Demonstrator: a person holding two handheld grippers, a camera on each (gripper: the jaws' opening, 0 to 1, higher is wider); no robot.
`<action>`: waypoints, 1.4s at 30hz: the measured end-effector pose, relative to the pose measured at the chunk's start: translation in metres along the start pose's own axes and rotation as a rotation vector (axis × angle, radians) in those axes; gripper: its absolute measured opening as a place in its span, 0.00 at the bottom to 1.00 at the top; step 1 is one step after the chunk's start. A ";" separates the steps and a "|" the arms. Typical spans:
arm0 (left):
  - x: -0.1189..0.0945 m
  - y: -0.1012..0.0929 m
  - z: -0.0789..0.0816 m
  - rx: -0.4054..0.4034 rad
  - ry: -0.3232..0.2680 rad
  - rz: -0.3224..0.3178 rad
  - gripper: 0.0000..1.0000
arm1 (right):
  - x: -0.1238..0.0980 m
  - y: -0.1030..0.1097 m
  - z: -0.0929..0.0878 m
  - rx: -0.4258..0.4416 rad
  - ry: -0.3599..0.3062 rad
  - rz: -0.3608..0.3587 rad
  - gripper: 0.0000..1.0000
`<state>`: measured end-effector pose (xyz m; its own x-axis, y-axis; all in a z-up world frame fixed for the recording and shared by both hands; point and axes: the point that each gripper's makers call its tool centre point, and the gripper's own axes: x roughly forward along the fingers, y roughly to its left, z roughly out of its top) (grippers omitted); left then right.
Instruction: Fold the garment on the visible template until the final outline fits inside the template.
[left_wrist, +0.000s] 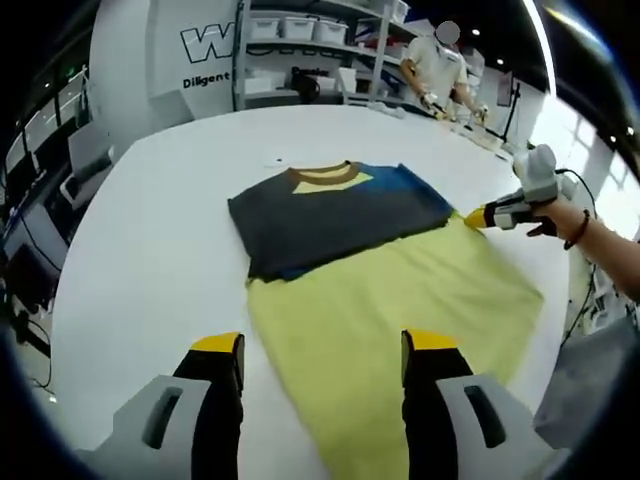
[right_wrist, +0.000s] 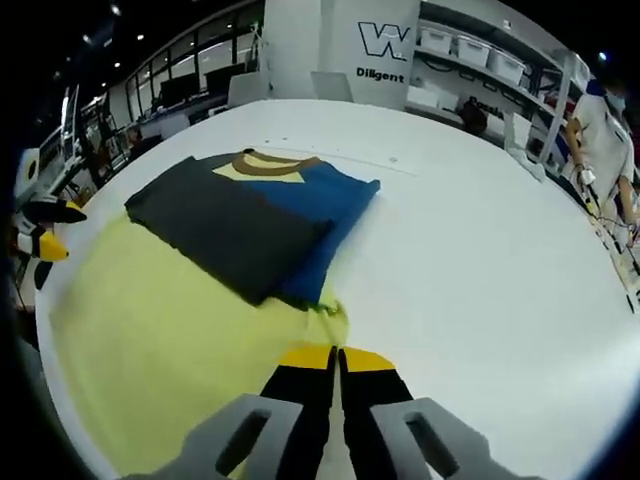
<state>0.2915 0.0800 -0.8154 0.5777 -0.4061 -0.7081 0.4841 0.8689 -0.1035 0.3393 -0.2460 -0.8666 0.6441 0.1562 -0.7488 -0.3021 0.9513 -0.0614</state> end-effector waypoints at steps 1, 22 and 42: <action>-0.001 0.000 -0.001 -0.001 0.000 0.001 0.60 | 0.000 -0.001 0.000 -0.015 0.002 -0.007 0.00; -0.017 -0.006 -0.006 -0.011 -0.008 -0.011 0.67 | -0.027 0.015 0.015 0.174 -0.117 0.071 0.31; -0.039 -0.013 -0.025 0.019 0.014 -0.003 0.79 | -0.068 0.050 -0.016 0.217 -0.095 0.144 0.72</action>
<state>0.2463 0.0915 -0.8040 0.5673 -0.4045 -0.7173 0.4980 0.8622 -0.0923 0.2690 -0.2128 -0.8292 0.6719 0.3083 -0.6735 -0.2443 0.9506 0.1914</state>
